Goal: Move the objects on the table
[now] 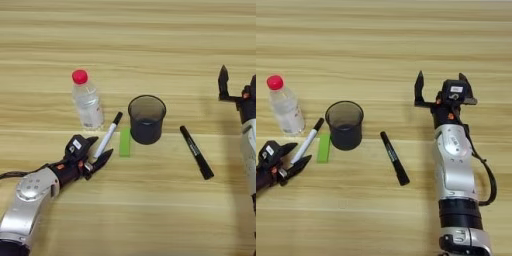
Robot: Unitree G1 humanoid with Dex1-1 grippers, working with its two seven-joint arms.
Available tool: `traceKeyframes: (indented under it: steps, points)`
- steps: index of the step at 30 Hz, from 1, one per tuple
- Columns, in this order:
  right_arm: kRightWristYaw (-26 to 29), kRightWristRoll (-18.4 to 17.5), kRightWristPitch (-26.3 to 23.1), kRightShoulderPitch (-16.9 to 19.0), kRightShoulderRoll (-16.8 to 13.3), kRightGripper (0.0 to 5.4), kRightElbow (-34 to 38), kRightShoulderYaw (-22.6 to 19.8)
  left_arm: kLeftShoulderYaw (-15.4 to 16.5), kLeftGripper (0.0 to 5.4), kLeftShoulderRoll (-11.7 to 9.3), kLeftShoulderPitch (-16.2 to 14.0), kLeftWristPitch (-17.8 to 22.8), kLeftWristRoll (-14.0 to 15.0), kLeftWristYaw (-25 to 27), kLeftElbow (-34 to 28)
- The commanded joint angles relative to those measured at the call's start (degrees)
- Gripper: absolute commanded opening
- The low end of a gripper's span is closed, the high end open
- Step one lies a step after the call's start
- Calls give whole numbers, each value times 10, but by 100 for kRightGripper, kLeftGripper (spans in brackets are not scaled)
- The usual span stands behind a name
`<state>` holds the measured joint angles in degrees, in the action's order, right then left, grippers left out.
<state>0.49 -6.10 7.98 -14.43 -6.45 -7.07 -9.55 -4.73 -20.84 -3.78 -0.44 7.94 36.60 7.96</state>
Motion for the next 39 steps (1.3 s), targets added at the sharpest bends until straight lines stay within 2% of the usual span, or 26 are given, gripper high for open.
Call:
traceKeyframes:
  steps: [1, 14, 24, 27, 32, 34, 39]
  points:
    - [-1, -5, -10, -8, 1, 540, 6, -2, -2, 240, 0, -1, 3, -8, -6, 11]
    - [-1, -4, -9, -8, 1, 540, 4, -2, 1, 74, 1, 2, -1, -4, -7, 18]
    - [-1, -4, -8, -11, 2, 540, -1, -2, 4, 71, -5, 4, -3, -5, -6, 21]
    - [-1, -4, -8, -11, 2, 540, -1, -2, 13, 71, -19, -8, -1, 1, 3, 4]
    - [-3, -3, -8, -13, 4, 540, -2, -1, 43, 71, -61, -37, 8, 16, 30, -23]
    - [-4, -3, -9, -13, 5, 540, 0, -1, 58, 71, -82, -52, 5, 24, 49, -31]
    - [-4, -3, -11, -13, 4, 540, 1, -3, 75, 71, -120, -82, -19, 34, 91, -42]
